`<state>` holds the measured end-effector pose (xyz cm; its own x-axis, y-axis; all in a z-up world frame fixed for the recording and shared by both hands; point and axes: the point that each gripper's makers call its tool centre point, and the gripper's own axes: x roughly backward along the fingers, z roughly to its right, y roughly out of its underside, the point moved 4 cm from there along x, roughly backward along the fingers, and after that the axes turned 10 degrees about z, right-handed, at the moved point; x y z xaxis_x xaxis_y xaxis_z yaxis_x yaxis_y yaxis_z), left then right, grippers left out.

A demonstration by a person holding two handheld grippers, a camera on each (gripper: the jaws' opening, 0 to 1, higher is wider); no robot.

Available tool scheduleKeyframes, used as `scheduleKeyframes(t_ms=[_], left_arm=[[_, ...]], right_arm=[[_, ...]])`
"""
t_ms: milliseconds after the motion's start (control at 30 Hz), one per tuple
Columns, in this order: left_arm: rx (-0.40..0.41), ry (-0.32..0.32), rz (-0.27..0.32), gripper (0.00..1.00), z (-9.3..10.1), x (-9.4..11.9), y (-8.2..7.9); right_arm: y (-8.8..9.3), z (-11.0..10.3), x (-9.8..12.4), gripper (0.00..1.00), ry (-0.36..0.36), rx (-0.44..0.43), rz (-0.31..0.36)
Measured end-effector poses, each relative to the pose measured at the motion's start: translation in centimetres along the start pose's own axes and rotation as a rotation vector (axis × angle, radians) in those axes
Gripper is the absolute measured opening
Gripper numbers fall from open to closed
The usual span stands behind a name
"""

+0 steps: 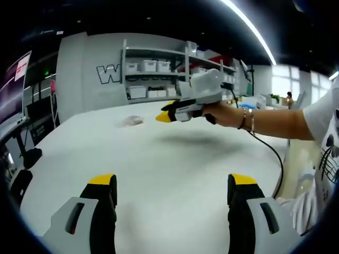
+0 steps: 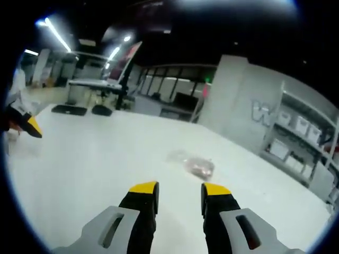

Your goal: Open the resealable bag by pulling the two sides of the seal apart until the entire bag opening is separated and visibly accessible.

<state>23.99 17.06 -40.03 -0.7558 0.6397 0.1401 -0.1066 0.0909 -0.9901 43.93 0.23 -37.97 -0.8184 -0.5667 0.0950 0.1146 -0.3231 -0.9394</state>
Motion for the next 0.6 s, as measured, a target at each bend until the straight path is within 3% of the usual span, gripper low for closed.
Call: scheduleKeyframes(t_ms=[600], left_arm=[[0.018, -0.019, 0.008, 0.85, -1.1, -0.2, -0.1]], right_arm=[[0.7, -0.1, -2.1, 0.29, -0.025, -0.009, -0.014]])
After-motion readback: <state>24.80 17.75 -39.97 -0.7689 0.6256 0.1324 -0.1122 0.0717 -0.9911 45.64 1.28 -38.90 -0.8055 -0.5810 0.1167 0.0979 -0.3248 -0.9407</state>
